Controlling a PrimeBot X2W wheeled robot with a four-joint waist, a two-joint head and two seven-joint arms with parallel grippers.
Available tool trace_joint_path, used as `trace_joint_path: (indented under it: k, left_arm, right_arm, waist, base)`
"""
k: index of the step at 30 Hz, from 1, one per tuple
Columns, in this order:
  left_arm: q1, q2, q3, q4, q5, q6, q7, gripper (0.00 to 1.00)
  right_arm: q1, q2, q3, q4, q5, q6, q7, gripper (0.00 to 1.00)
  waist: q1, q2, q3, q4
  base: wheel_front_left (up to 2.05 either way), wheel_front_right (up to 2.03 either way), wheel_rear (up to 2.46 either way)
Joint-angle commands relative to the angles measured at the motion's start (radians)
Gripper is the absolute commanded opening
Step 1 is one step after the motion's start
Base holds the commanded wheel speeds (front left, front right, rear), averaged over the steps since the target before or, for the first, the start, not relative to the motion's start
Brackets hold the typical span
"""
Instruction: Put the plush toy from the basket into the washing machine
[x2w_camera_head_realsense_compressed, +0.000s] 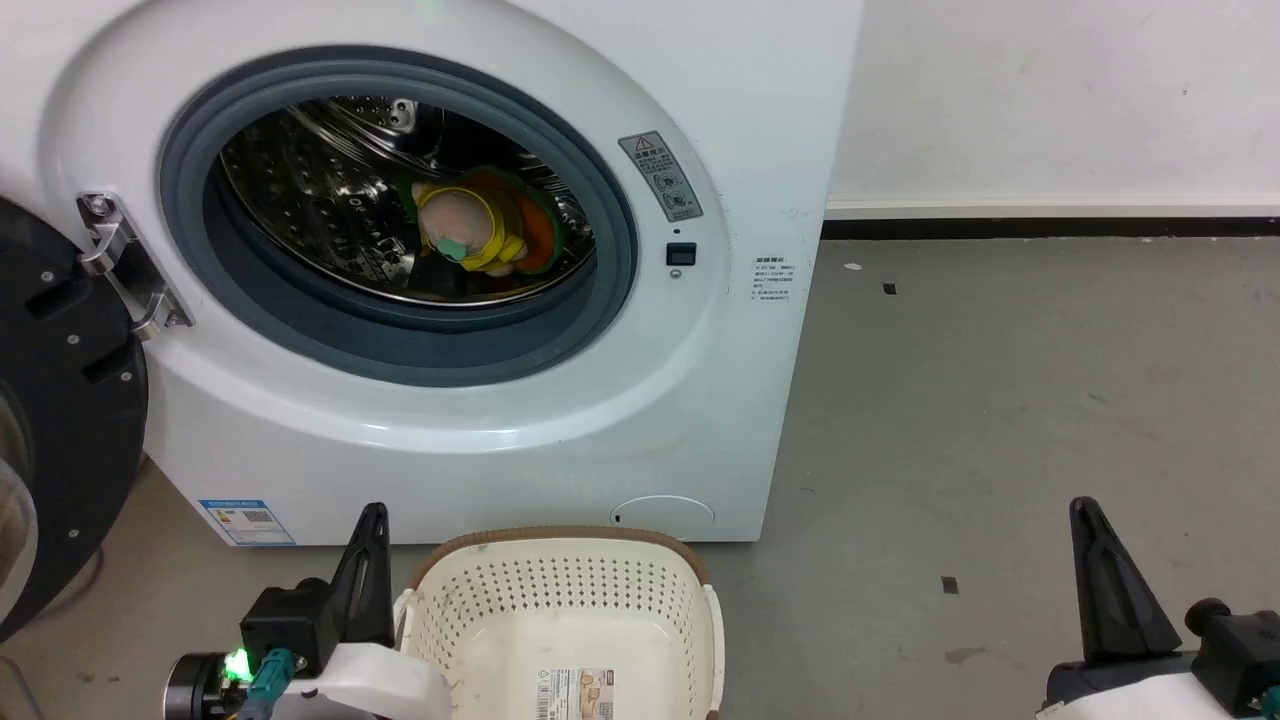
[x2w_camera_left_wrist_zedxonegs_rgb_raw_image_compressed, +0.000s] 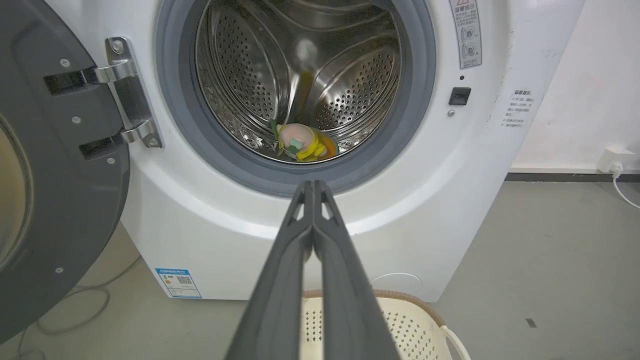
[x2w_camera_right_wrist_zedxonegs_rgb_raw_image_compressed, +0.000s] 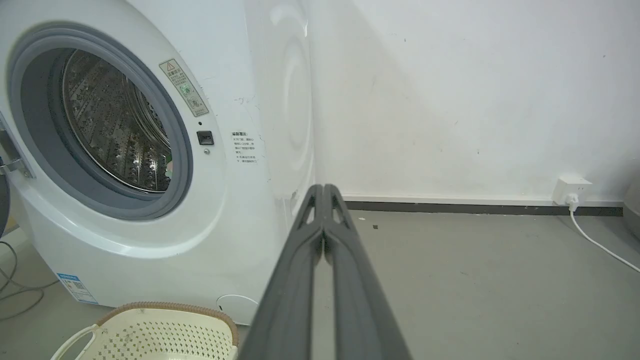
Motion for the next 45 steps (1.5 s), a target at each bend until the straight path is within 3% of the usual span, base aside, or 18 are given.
trace_joint_path:
  k: [1,45]
  left_arm:
    - [0.004,0.000,-0.001,-0.012,0.005,0.001,0.006,0.00]
    - [0.018,-0.001,-0.006,-0.090,0.030,0.003,0.093,0.00]
  right_arm:
    - [-0.006,0.000,0.003,-0.001,-0.006,0.000,0.007,0.00]
    - [-0.030,0.000,0.039,-0.005,-0.037,0.000,0.095,0.00]
  waist:
    - [0.0001,-0.0001,0.000,0.000]
    - [0.0001,-0.0001,-0.006,-0.001]
  base:
    - [0.00,0.00,0.00]
    - [0.00,0.00,0.00]
